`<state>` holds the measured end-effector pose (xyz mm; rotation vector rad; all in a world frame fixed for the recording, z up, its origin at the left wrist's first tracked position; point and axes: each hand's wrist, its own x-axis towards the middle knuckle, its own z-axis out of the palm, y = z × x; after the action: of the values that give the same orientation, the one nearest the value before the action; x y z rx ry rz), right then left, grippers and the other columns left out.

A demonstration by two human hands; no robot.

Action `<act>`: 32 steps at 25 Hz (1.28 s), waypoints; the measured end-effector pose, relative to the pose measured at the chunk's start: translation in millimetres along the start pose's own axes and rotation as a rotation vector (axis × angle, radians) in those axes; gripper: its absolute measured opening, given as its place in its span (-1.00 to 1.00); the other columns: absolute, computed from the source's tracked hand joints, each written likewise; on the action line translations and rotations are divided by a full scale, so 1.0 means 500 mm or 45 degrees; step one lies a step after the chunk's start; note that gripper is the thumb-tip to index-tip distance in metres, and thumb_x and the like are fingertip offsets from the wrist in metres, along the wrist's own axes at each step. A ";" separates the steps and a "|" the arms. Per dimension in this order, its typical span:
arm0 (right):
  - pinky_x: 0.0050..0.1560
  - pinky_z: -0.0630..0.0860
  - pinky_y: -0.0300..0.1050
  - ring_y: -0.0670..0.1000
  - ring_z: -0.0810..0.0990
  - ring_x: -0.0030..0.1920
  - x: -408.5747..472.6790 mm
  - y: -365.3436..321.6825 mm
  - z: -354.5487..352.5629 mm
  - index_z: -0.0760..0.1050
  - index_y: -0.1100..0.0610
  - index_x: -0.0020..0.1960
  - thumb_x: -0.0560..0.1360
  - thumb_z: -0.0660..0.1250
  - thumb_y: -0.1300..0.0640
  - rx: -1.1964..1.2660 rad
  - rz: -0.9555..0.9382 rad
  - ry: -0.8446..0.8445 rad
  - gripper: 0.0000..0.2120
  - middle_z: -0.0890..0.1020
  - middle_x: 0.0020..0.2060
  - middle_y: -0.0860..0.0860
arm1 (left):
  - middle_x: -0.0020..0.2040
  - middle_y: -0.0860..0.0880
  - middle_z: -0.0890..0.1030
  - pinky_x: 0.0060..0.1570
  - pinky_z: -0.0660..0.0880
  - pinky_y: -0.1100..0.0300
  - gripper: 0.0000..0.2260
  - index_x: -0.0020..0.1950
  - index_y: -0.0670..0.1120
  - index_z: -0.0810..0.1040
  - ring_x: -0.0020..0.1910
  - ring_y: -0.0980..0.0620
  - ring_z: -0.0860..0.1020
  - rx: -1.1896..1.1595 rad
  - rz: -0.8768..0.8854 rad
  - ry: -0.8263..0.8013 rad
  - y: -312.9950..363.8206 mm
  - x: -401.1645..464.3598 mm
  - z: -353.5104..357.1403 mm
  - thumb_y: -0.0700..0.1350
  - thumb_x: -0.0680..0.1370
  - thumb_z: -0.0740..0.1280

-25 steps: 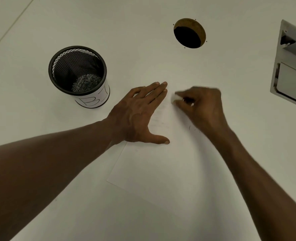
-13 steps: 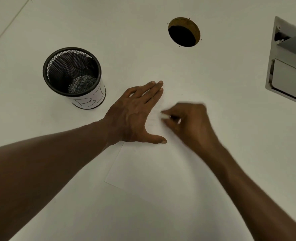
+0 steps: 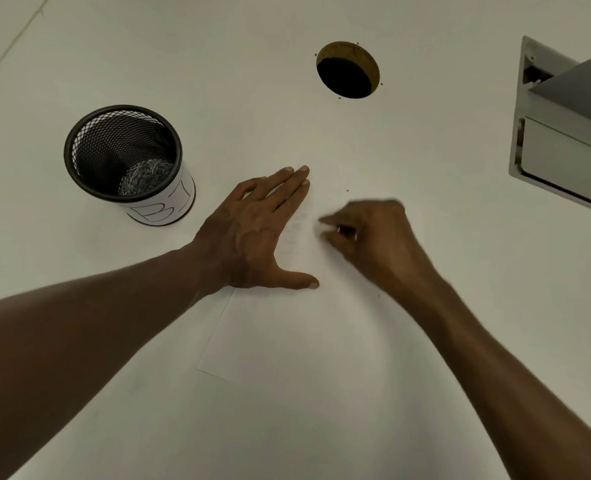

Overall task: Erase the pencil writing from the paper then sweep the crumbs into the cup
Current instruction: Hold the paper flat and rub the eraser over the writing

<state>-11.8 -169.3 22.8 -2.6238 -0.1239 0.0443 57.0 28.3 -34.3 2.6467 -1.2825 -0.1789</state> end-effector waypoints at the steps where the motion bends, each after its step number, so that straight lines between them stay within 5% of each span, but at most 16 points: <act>1: -0.11 0.55 -0.09 0.08 0.65 -0.24 0.014 0.002 -0.002 0.68 0.22 0.04 0.46 0.46 0.23 -0.028 0.004 0.029 -0.83 0.71 -0.22 0.11 | 0.69 -0.08 -0.01 0.60 0.08 -0.02 0.16 0.66 -0.18 0.06 0.66 -0.03 0.00 0.002 0.000 0.001 0.001 0.000 0.000 0.66 0.35 -0.01; 6: -0.19 0.53 -0.22 0.01 0.65 -0.29 -0.068 -0.052 0.019 0.69 0.21 -0.02 0.43 0.49 0.26 0.002 -0.105 -0.194 -0.87 0.70 -0.26 0.07 | 0.69 -0.09 -0.02 0.60 0.05 -0.01 0.16 0.66 -0.19 0.06 0.67 -0.04 -0.01 -0.027 0.001 -0.013 0.000 0.000 -0.002 0.65 0.34 0.00; 12: -0.19 0.47 -0.34 -0.08 0.61 -0.27 0.000 0.025 -0.008 0.68 0.14 0.06 0.45 0.49 0.18 0.076 0.041 -0.009 -0.81 0.71 -0.19 0.01 | 0.69 -0.06 -0.04 0.60 0.03 0.02 0.10 0.67 -0.16 0.05 0.67 -0.01 -0.01 -0.074 0.012 0.003 0.000 0.000 -0.003 0.60 0.38 0.09; 21: -0.11 0.55 -0.16 -0.05 0.64 -0.19 -0.038 0.051 -0.017 0.68 0.08 0.07 0.46 0.48 0.20 0.217 0.140 -0.078 -0.81 0.71 -0.15 -0.04 | 0.69 0.01 -0.09 0.57 -0.01 -0.03 -0.01 0.68 0.02 0.04 0.67 0.00 -0.05 -0.046 0.101 -0.018 -0.007 0.000 0.000 0.59 0.42 0.05; 26: -0.21 0.51 -0.34 -0.13 0.59 -0.29 -0.064 0.014 0.027 0.69 0.10 0.01 0.40 0.53 0.19 0.338 0.271 0.143 -0.81 0.68 -0.26 -0.08 | 0.69 0.04 0.01 0.58 0.06 -0.09 -0.05 0.66 0.02 0.14 0.66 0.01 -0.01 -0.024 0.103 -0.022 -0.009 0.001 0.002 0.59 0.43 0.04; 32: -0.21 0.46 -0.23 -0.07 0.56 -0.31 0.012 0.048 0.001 0.70 0.17 -0.02 0.44 0.50 0.18 0.288 0.280 0.328 -0.87 0.67 -0.29 0.00 | 0.69 0.04 0.03 0.58 0.05 -0.05 -0.04 0.65 0.00 0.17 0.66 0.01 0.01 -0.038 0.095 0.003 -0.009 0.003 0.002 0.59 0.43 0.08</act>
<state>-3.7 -189.1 10.7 -2.3809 0.2450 -0.1925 61.1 29.4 -36.4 2.5688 -1.3643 -0.1818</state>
